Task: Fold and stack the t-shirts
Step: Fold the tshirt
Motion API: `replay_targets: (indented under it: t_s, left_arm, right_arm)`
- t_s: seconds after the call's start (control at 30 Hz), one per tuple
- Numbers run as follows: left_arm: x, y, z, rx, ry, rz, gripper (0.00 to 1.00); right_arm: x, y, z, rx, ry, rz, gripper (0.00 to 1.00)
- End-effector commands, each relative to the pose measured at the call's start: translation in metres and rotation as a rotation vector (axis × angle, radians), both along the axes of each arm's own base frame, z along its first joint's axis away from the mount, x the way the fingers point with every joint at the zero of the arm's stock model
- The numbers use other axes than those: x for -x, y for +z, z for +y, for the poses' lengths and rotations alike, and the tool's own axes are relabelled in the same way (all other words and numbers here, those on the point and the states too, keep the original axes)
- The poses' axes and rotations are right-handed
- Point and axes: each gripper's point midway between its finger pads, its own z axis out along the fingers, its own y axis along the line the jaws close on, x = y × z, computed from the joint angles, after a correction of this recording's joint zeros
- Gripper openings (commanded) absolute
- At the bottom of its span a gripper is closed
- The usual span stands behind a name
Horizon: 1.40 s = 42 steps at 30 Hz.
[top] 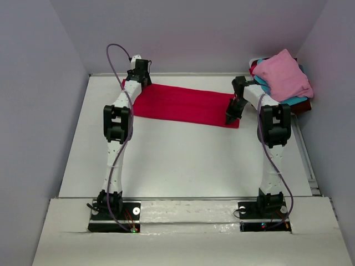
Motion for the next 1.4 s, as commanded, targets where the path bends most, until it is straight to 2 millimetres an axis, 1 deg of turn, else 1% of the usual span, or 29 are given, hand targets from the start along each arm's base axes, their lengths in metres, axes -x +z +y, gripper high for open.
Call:
replay_targets:
  t_s: [0.0,0.07,0.1,0.13,0.17,0.2,0.23,0.27,0.3,0.37,0.47,0.5,0.53,0.57,0.6,0.67,0.7,0.73,0.83,0.9,0.93,1.0,1.07,1.1,1.17,1.2,1.23,1.27,1.37]
  left_arm:
    - [0.002,0.042,0.006,0.009,0.027,-0.065,0.62]
    - [0.007,0.048,0.006,0.013,0.027,-0.058,0.61]
    - [0.011,0.061,0.006,0.02,0.03,-0.07,0.61]
    - [0.014,0.066,0.006,0.026,0.036,-0.069,0.61]
    - [0.02,0.067,0.006,0.036,0.035,-0.048,0.61]
    - [0.026,0.08,0.007,0.044,0.044,-0.053,0.61]
    - [0.032,0.083,0.007,0.055,0.051,-0.04,0.61]
    - [0.038,0.085,0.007,0.061,0.054,-0.028,0.6]
    - [0.046,0.1,0.009,0.07,0.067,-0.039,0.6]
    - [0.058,0.099,0.014,0.064,0.089,-0.013,0.6]
    - [0.08,0.111,0.025,0.03,0.133,0.037,0.6]
    - [0.086,0.107,0.026,0.024,0.134,0.064,0.6]
    - [0.09,0.112,0.029,0.015,0.144,0.069,0.61]
    - [0.099,0.109,0.031,0.004,0.149,0.106,0.61]
    - [0.103,0.108,0.032,0.002,0.158,0.119,0.61]
    - [0.111,0.103,0.032,0.008,0.164,0.155,0.61]
    - [0.117,0.098,0.032,0.013,0.172,0.183,0.61]
    - [0.122,0.089,0.031,0.02,0.177,0.207,0.61]
    - [0.13,0.071,0.028,0.036,0.165,0.252,0.61]
    - [0.13,0.058,0.032,0.058,0.166,0.283,0.61]
    - [0.13,0.052,0.027,0.077,0.15,0.299,0.6]
    - [0.13,0.04,0.028,0.099,0.155,0.335,0.6]
    - [0.126,0.039,0.029,0.118,0.156,0.332,0.6]
    - [0.125,0.034,0.029,0.12,0.158,0.343,0.6]
    - [0.121,0.035,0.032,0.128,0.164,0.339,0.6]
    - [0.121,0.029,0.031,0.128,0.163,0.352,0.6]
    - [0.119,0.028,0.035,0.135,0.171,0.352,0.6]
    - [0.12,0.022,0.035,0.136,0.173,0.367,0.6]
    - [0.12,0.014,0.037,0.151,0.177,0.378,0.6]
  right_arm:
    - [0.001,0.017,0.0,0.019,0.01,-0.032,0.07]
    - [-0.001,0.019,0.0,0.016,0.007,-0.042,0.07]
    - [-0.003,0.022,0.001,0.013,0.007,-0.052,0.07]
    - [-0.005,0.025,0.001,0.012,0.007,-0.06,0.07]
    - [-0.007,0.027,0.001,0.013,0.01,-0.068,0.07]
    - [-0.009,0.028,0.001,0.016,0.011,-0.075,0.07]
    - [-0.017,0.035,0.0,0.021,0.01,-0.101,0.07]
    - [-0.02,0.034,-0.002,0.035,0.009,-0.103,0.07]
    - [-0.023,0.035,-0.002,0.039,0.013,-0.11,0.07]
    - [-0.035,0.04,-0.003,0.046,0.014,-0.145,0.07]
    - [-0.049,0.036,-0.005,0.07,0.02,-0.17,0.07]
    - [-0.053,0.04,-0.006,0.073,0.022,-0.186,0.07]
    - [-0.057,0.035,-0.007,0.084,0.023,-0.184,0.07]
    - [-0.063,0.039,-0.007,0.086,0.024,-0.203,0.07]
    - [-0.062,0.033,-0.008,0.09,0.026,-0.189,0.07]
    - [-0.071,0.027,-0.007,0.093,0.028,-0.192,0.07]
    - [-0.071,0.025,-0.008,0.101,0.03,-0.181,0.07]
    - [-0.077,0.023,-0.009,0.108,0.03,-0.19,0.07]
    - [-0.081,0.02,-0.013,0.131,0.031,-0.196,0.08]
    - [-0.084,0.017,-0.019,0.165,0.027,-0.205,0.08]
    - [-0.086,0.015,-0.023,0.189,0.022,-0.206,0.08]
    - [-0.088,0.016,-0.027,0.212,0.018,-0.211,0.08]
    - [-0.089,0.016,-0.031,0.234,0.012,-0.216,0.08]
    - [-0.09,0.017,-0.031,0.238,0.012,-0.22,0.08]
    - [-0.09,0.018,-0.032,0.243,0.013,-0.219,0.09]
    - [-0.089,0.018,-0.032,0.244,0.015,-0.219,0.09]
    - [-0.089,0.017,-0.032,0.244,0.015,-0.218,0.09]
    - [-0.086,0.015,-0.033,0.245,0.017,-0.209,0.09]
    - [-0.084,0.015,-0.033,0.243,0.02,-0.207,0.09]
